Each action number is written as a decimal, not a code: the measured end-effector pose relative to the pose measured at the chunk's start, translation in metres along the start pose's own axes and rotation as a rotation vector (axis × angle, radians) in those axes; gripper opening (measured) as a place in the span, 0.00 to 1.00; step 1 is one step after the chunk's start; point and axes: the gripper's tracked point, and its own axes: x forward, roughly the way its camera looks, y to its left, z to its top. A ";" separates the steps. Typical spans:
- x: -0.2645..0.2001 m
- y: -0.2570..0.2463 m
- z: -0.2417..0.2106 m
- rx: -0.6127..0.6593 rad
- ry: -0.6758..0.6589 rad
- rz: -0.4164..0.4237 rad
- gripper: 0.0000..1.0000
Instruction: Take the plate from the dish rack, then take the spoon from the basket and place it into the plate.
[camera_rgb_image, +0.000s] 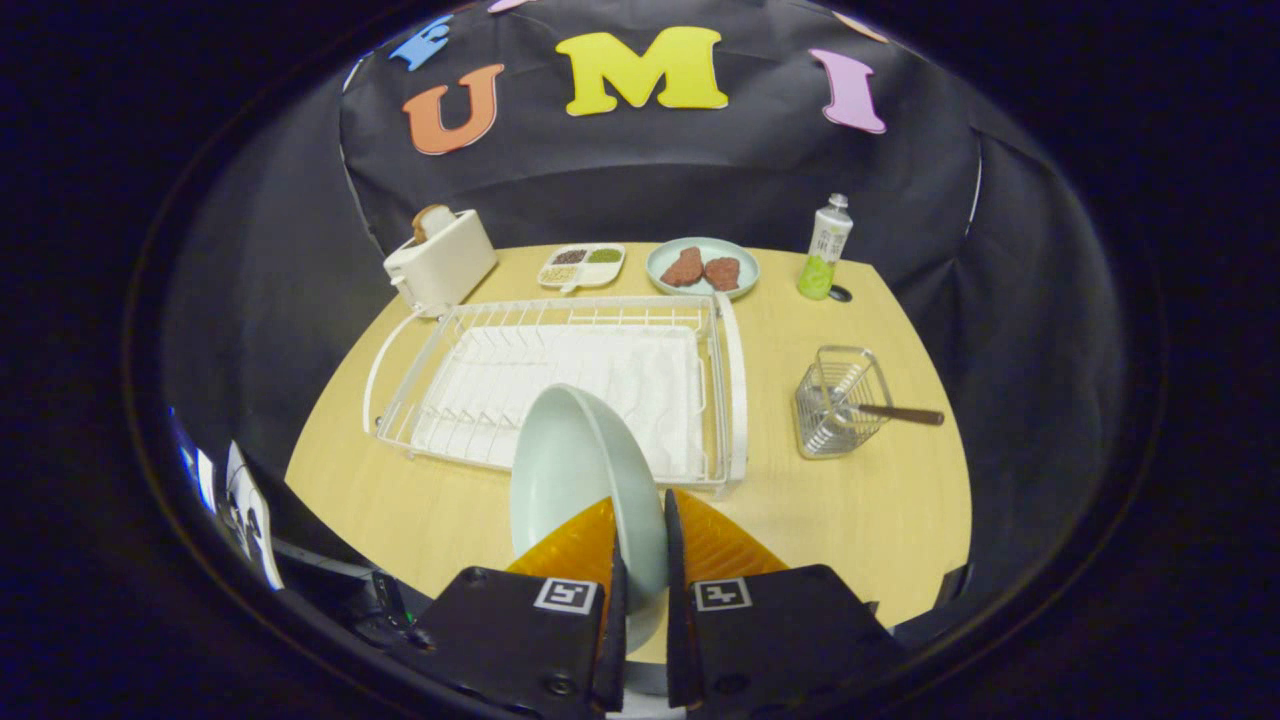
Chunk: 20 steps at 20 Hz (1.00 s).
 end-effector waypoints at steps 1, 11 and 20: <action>0.004 -0.002 -0.007 -0.001 -0.021 -0.001 0.22; 0.052 -0.020 -0.077 0.162 -0.019 0.134 0.22; 0.082 -0.040 -0.102 0.227 -0.008 0.137 0.36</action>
